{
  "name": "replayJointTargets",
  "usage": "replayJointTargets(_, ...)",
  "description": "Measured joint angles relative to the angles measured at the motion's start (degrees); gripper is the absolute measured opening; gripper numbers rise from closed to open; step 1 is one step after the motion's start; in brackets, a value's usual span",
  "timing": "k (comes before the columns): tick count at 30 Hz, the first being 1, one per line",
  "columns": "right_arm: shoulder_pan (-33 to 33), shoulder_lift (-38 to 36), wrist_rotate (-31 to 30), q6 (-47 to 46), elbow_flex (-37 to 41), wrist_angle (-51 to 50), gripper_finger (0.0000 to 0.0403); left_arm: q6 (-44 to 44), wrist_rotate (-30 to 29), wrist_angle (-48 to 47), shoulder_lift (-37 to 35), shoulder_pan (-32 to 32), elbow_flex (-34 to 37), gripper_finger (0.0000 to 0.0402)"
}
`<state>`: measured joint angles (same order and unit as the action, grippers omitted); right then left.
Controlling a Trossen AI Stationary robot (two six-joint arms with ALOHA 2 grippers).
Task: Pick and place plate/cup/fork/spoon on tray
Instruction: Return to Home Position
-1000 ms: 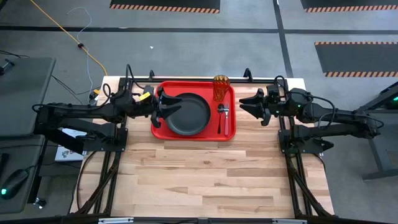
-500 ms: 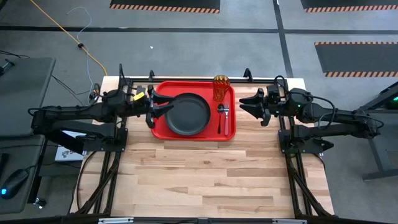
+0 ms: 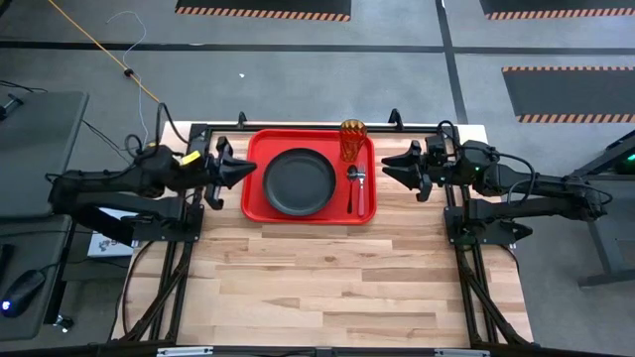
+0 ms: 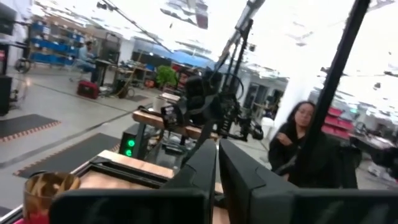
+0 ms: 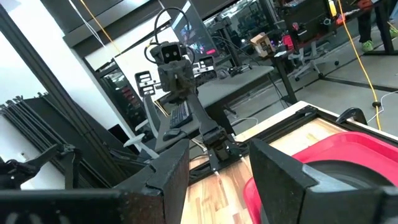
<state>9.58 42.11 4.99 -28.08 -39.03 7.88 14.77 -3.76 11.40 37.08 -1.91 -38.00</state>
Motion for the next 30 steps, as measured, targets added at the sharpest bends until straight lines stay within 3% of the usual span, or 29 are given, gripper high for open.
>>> replayJointTargets(7,0.00,0.00,2.20,-0.40,0.00,-0.11,0.0161,0.25,-9.01,0.06,-0.69,4.67,0.00,0.0001)
replayJointTargets(11,0.00,0.00,2.36,-0.38,0.00,-0.11,0.0161,1.63,-10.33,0.06,-0.68,6.95,0.00,0.0000)
replayJointTargets(17,0.00,0.00,2.32,-0.37,0.00,0.09,0.0161,1.63,-9.64,0.43,-0.96,7.98,0.00,0.0000)
replayJointTargets(25,0.00,0.00,2.30,-0.39,0.00,0.09,0.0161,1.37,-2.70,-0.40,-2.91,7.96,-0.02,0.0000)
replayJointTargets(30,0.00,0.00,2.28,-0.38,0.00,0.09,0.0161,-0.36,-1.34,-4.72,-6.63,7.96,-0.02,0.0000)
